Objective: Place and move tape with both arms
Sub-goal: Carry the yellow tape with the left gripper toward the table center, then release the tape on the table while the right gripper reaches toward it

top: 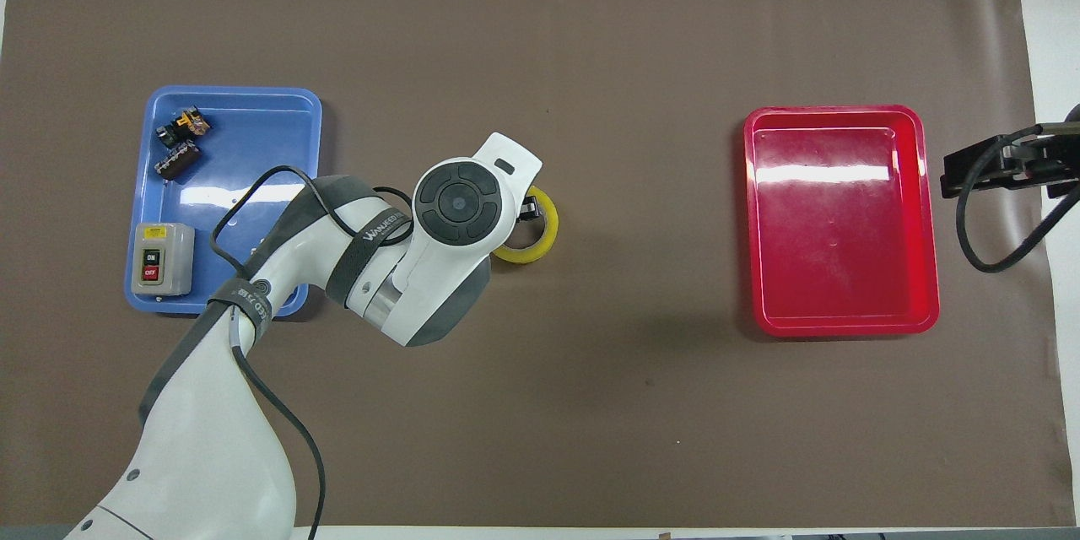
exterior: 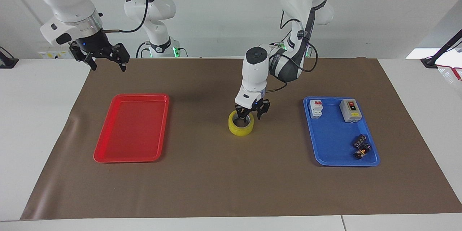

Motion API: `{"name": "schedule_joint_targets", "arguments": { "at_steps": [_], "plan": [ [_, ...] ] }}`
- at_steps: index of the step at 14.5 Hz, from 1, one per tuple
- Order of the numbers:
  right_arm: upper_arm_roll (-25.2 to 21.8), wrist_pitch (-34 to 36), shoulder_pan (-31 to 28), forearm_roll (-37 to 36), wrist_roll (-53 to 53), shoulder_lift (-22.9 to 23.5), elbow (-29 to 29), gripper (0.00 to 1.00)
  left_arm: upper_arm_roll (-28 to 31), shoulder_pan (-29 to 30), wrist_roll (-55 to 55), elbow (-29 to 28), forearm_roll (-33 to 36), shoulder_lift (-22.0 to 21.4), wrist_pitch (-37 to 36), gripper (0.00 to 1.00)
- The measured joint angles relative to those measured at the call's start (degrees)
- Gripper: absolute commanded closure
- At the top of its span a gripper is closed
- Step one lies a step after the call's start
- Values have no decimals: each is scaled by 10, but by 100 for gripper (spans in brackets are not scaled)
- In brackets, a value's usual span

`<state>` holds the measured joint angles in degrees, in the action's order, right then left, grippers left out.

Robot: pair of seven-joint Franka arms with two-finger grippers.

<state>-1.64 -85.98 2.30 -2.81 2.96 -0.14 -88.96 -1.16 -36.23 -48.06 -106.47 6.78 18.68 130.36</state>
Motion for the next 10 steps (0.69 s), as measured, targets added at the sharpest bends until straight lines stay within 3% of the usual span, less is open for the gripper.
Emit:
{"name": "schedule_joint_targets", "arguments": {
  "at_steps": [6, 10],
  "plan": [
    [4, -18, 4, 1, -11, -2, -16, 0, 3, 65, 44, -15, 0, -87, -61, 0],
    [16, -102, 43, 39, -16, 20, -39, 0, 5, 132, 150, -17, -18, -140, -127, 0]
  ]
}}
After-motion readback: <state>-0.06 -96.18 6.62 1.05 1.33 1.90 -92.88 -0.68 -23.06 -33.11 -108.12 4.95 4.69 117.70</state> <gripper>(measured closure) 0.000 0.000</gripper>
